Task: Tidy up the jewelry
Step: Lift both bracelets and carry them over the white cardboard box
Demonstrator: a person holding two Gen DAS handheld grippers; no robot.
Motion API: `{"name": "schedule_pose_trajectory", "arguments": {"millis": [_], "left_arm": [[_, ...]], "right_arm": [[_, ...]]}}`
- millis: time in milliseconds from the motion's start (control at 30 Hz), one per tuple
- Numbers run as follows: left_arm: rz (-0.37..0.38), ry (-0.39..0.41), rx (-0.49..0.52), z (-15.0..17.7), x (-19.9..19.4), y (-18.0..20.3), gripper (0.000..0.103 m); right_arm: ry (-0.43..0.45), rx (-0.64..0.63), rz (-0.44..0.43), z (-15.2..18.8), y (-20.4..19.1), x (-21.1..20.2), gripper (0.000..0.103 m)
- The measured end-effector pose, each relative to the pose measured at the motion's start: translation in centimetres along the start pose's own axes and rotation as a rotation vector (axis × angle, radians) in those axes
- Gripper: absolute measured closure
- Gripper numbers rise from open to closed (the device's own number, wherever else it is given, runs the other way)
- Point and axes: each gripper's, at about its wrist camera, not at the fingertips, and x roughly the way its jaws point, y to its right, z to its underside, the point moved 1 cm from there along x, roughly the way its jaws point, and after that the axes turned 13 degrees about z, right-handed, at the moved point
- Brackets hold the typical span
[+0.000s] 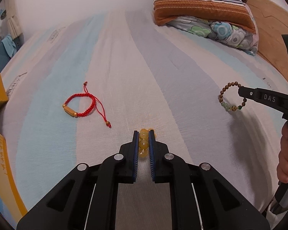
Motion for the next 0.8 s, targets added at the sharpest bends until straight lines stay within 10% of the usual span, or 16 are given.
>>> {"name": "schedule_pose_trajectory", "arguments": {"millis": [800], "left_arm": [[0.002,0.059,0.001,-0.2,-6.3,1.4,0.094]], "right_arm": [[0.063,-0.029,-0.020,0.8,-0.7,-6.7,0.095]]}}
